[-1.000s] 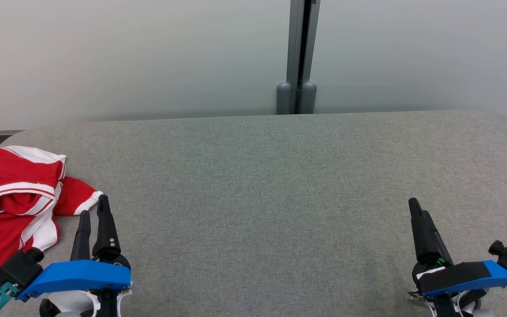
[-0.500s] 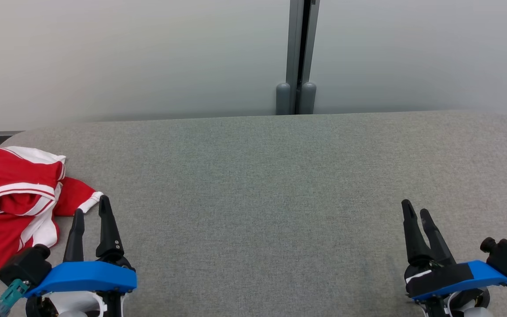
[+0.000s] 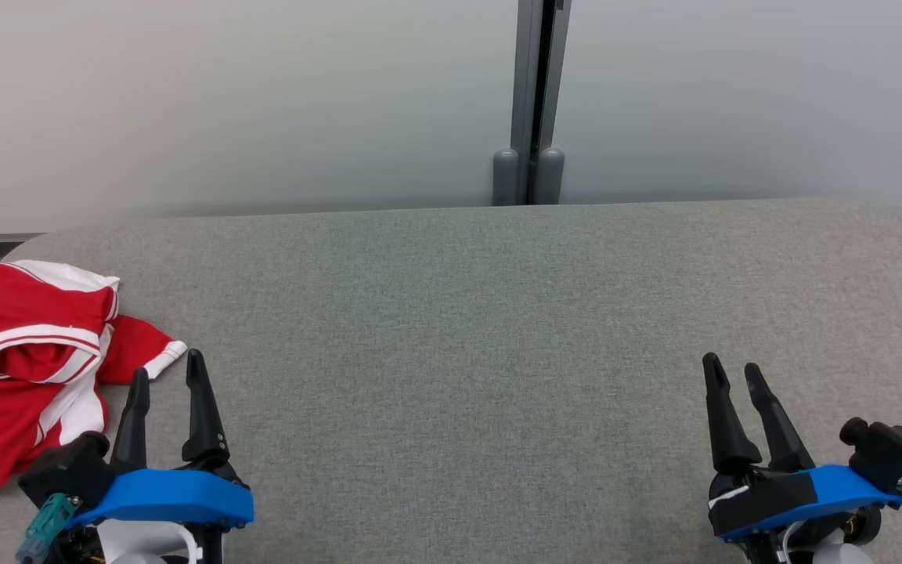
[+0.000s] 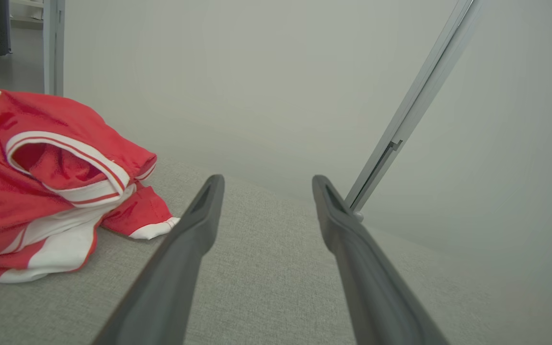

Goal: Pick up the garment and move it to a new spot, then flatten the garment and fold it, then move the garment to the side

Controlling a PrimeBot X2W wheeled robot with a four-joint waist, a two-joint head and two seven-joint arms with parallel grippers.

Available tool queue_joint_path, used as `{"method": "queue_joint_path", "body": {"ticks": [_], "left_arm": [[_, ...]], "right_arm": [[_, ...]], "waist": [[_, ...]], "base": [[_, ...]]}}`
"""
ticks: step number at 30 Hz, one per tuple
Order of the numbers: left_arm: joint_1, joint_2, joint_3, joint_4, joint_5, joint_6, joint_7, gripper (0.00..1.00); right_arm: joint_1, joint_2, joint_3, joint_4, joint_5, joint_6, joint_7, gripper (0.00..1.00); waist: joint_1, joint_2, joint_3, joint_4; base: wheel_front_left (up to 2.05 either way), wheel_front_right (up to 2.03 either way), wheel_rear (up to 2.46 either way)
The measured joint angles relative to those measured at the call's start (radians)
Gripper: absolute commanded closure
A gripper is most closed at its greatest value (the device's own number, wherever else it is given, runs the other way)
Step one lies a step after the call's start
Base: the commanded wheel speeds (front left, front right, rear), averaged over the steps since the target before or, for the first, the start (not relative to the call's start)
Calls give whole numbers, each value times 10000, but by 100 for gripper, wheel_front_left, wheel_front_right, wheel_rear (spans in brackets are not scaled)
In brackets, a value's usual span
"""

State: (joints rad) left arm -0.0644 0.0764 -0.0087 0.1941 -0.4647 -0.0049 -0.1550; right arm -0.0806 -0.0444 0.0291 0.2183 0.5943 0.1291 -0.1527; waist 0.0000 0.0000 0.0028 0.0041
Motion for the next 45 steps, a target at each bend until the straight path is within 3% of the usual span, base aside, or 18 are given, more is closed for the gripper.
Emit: {"method": "queue_joint_path", "body": {"ticks": [45], "left_arm": [[-92, 280, -518, 558, 3526, 174, -951, 0]], "right_arm": [[-95, -23, 105, 42, -4128, 13, -968, 0]], "waist": [[-1, 0, -21, 40]], "base": [[0, 0, 0]]}}
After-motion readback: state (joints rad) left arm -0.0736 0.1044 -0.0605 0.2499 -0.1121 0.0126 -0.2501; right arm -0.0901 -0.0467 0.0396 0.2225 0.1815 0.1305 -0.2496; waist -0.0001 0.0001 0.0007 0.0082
